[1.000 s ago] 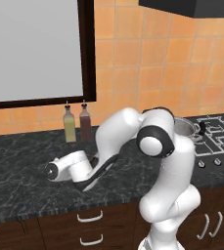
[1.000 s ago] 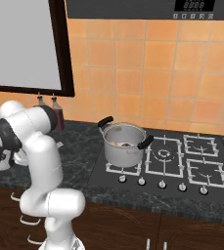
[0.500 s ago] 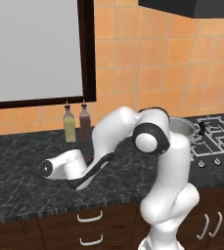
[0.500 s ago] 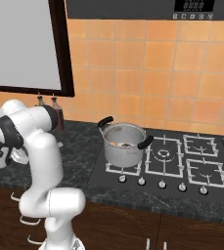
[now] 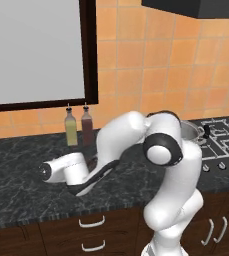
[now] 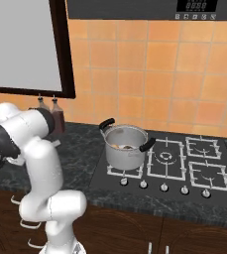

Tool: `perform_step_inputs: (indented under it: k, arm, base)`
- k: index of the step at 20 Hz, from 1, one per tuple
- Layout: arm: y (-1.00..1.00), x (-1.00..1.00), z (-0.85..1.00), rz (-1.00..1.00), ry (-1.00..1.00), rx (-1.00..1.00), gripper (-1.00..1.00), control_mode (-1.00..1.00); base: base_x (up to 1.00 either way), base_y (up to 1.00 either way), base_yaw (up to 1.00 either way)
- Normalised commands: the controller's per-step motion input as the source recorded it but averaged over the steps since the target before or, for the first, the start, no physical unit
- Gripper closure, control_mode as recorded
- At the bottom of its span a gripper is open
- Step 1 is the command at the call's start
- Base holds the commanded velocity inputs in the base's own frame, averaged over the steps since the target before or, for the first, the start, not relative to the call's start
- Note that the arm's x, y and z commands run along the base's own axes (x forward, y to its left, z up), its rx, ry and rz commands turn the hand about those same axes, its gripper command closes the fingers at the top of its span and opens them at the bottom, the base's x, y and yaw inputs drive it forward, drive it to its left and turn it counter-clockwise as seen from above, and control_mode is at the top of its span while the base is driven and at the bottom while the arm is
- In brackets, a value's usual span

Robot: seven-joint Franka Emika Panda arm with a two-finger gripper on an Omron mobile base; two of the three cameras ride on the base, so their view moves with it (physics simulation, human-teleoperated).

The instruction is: Put the mushroom and squash in the pot. Retrieve the spatula and lightly stir the vegetables in the pot.

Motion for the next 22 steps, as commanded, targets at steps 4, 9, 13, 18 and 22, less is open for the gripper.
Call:
perform_step_inputs:
  k: [4,9,13,18,22]
  arm:
    - [-0.36,-0.45,1.00,0.00,-0.06,0.38,1.00,-1.00]
    - [-0.46,-0.39,1.00,0.00,-0.03,0.61,1.00,-1.00]
    - [-0.73,-0.29,1.00,-0.02,-0.11,0.65,1.00,-1.00]
    - [-0.78,-0.07,1.00,-0.21,-0.07,0.67,1.00,-1.00]
    - [-0.67,0.00,1.00,-0.46,0.00,0.67,1.00,-1.00]
  base:
    - [0.00,0.00,0.00]
    - [0.00,0.00,0.00]
    - [0.00,0.00,0.00]
    - [0.00,0.00,0.00]
    - [0.00,0.00,0.00]
